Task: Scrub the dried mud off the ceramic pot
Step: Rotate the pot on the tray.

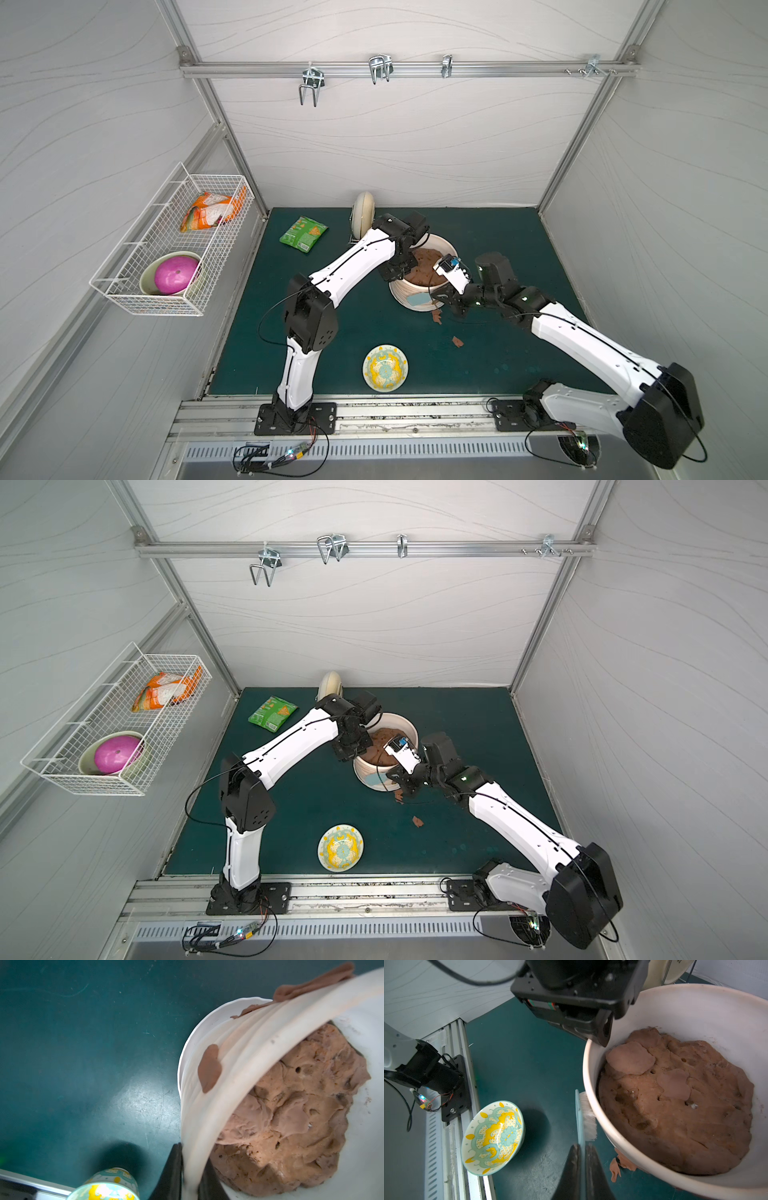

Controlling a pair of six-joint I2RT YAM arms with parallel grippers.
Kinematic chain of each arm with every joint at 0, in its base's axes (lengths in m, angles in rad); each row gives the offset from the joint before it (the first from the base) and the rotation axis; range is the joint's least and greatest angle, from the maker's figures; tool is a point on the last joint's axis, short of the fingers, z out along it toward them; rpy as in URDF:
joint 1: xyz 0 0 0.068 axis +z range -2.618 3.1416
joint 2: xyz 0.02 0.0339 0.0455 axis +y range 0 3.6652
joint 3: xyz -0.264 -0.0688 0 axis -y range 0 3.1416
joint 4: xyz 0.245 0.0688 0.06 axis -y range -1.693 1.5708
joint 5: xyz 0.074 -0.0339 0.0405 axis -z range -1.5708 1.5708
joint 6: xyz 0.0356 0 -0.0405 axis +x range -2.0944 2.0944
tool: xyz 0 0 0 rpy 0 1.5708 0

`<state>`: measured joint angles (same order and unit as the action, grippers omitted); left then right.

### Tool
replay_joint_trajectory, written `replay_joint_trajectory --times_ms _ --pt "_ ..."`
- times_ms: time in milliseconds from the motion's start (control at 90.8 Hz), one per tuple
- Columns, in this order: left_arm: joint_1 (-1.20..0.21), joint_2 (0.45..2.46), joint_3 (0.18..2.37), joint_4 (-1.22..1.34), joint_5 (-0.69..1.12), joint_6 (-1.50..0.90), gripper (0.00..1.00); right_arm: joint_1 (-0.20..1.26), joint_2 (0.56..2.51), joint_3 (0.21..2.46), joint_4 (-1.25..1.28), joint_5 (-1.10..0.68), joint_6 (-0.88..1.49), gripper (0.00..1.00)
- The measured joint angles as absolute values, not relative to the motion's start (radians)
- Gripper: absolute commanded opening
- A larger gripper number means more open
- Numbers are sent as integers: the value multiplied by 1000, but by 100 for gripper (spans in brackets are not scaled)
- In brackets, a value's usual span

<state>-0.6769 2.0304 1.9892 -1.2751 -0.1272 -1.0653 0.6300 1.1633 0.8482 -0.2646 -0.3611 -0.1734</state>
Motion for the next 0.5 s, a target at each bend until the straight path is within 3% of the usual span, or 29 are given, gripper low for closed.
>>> replay_joint_trajectory --times_ms 495 --pt "-648 2040 1997 -1240 -124 -823 16 629 1077 731 -282 -252 -220 0"
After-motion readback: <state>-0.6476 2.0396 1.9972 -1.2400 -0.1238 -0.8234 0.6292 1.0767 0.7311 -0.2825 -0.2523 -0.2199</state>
